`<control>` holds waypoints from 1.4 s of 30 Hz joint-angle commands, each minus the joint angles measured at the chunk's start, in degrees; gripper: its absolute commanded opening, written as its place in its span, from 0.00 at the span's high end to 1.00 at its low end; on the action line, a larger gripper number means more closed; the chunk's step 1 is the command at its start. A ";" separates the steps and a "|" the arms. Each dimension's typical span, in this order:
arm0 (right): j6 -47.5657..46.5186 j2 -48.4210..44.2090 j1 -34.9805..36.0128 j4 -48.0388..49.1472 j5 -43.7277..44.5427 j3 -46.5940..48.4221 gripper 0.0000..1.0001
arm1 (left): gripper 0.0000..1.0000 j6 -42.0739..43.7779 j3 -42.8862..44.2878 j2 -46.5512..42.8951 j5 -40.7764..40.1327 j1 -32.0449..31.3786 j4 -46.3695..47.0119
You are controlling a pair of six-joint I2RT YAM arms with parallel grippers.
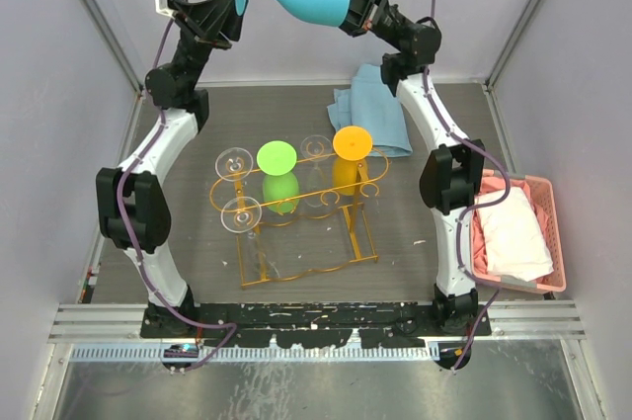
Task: Place the wine glass upside down on the wine glass rack
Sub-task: Turn the wine glass upside down at the wine rack.
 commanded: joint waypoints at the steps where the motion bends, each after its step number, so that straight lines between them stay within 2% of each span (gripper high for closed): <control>1: 0.88 0.19 0.87 3.07 1.82 2.94 0.99 | 0.66 -18.90 -0.59 -3.59 -2.10 -0.96 4.51; 11: 0.71 0.43 1.36 2.69 1.98 3.18 0.99 | 0.66 -20.57 -2.24 -5.17 -5.20 -1.47 7.15; 20: -0.12 0.41 1.29 2.40 3.01 2.82 0.99 | 0.79 -20.66 -3.23 -6.76 -4.82 -1.53 6.82; 26: 0.14 0.46 1.28 2.92 3.32 2.13 0.99 | 0.98 -20.66 -3.26 -7.05 -3.80 -1.73 6.10; 29: 0.27 0.25 1.28 3.34 3.49 1.49 0.99 | 1.00 -20.75 -3.35 -7.11 -3.96 -1.74 6.07; 34: 0.58 -0.02 1.20 4.33 3.50 1.05 0.77 | 1.00 -20.49 -2.41 -6.87 -4.51 -1.76 6.33; 37: 0.82 -0.41 0.98 4.57 3.69 0.28 0.60 | 1.00 -20.35 -1.55 -6.69 -5.04 -1.72 6.41; 42: 0.97 -1.27 0.13 5.31 3.51 -0.92 0.52 | 1.00 -20.23 -0.43 -6.12 -6.36 -1.69 6.66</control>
